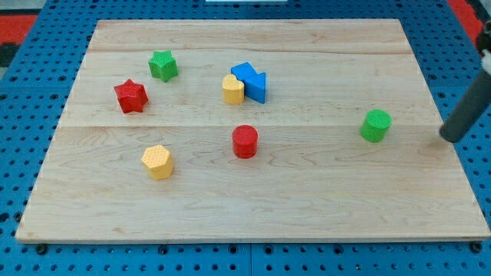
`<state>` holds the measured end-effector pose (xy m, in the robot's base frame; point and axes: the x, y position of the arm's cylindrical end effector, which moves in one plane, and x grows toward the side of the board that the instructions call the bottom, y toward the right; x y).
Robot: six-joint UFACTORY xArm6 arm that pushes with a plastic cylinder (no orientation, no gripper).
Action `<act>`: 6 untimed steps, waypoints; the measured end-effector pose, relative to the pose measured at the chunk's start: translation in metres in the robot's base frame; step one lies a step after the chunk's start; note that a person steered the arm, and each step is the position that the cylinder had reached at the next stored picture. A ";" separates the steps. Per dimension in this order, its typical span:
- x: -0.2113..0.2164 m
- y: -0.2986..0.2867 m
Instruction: Move the green circle above the red circle
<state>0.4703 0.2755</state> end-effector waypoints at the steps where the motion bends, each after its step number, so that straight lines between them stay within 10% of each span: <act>1: -0.035 -0.073; 2: -0.043 -0.141; 4: 0.008 -0.073; 6: -0.030 -0.179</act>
